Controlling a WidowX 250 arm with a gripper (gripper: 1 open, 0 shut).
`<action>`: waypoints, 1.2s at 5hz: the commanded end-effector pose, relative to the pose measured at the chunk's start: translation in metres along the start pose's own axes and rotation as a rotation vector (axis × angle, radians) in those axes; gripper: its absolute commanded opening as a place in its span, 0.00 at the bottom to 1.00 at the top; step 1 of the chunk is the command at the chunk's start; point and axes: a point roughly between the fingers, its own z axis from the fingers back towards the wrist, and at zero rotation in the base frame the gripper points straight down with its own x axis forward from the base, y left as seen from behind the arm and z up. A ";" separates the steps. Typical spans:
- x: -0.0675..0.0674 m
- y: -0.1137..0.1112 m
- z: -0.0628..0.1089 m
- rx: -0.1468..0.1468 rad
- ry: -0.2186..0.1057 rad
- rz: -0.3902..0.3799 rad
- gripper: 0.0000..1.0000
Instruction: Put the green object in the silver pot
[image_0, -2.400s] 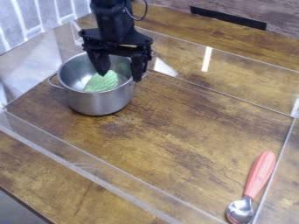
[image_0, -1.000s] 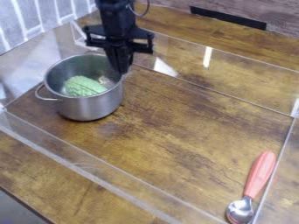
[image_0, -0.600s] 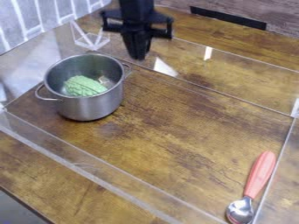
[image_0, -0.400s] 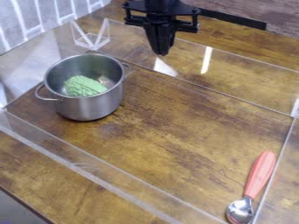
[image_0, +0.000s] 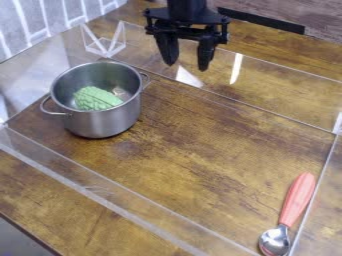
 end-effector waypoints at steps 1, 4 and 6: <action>0.008 -0.016 0.017 -0.013 -0.043 -0.013 1.00; 0.011 -0.050 0.015 -0.002 -0.019 -0.056 1.00; 0.016 -0.046 0.010 0.019 -0.010 -0.064 1.00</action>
